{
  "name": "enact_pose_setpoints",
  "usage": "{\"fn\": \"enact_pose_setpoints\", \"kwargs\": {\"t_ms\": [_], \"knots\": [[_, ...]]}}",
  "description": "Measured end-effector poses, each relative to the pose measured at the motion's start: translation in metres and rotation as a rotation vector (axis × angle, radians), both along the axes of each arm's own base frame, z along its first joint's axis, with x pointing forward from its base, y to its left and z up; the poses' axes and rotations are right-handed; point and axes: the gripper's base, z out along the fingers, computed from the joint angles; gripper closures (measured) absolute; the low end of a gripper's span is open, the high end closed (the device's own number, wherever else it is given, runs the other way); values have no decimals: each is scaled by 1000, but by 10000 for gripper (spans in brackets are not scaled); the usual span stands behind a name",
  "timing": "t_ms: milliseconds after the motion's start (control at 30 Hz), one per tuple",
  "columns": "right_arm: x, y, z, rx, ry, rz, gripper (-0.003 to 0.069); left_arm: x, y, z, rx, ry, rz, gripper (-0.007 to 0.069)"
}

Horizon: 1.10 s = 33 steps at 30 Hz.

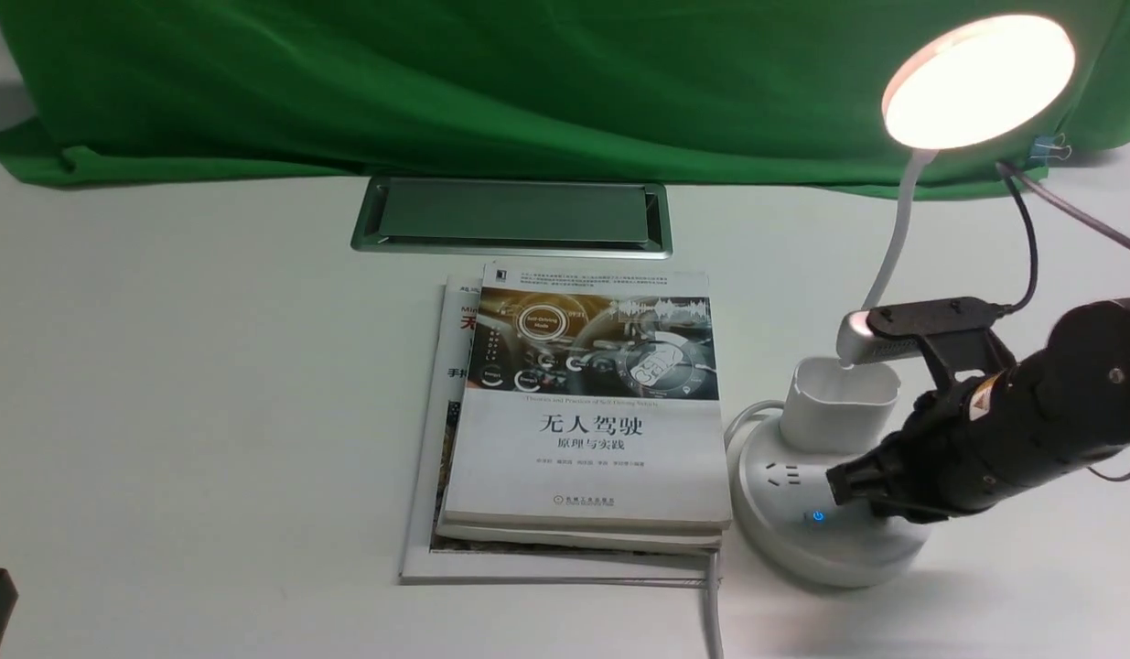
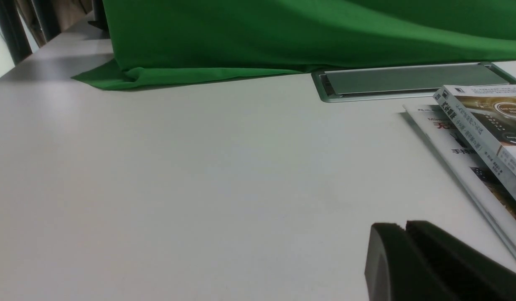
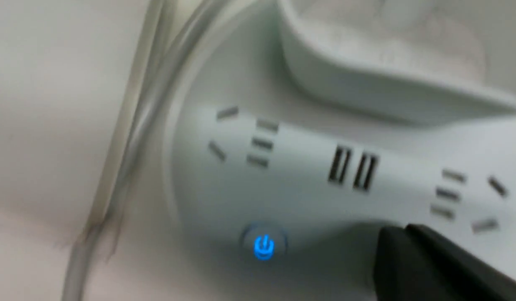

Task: Turn off the desk lamp on the white desktop by hand.
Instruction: 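Press the power button on the lamp base to turn the lamp off with the right gripper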

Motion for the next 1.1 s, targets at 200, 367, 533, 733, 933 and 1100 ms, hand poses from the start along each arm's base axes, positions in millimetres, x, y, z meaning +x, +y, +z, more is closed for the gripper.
{"fn": "enact_pose_setpoints", "kwargs": {"t_ms": [200, 367, 533, 733, 933, 1100], "knots": [[-6, -2, 21, 23, -64, 1, 624, 0, 0, 0, 0, 0, 0, 605], [-4, -1, 11, 9, -21, 2, 624, 0, 0, 0, 0, 0, 0, 605], [0, 0, -10, -17, 50, 2, 622, 0, 0, 0, 0, 0, 0, 605], [3, 1, -12, -17, 50, 2, 622, 0, 0, 0, 0, 0, 0, 605], [-4, -1, 3, -4, 19, 3, 622, 0, 0, 0, 0, 0, 0, 605], [-14, -5, 34, 29, -71, 5, 624, 0, 0, 0, 0, 0, 0, 605]]}}
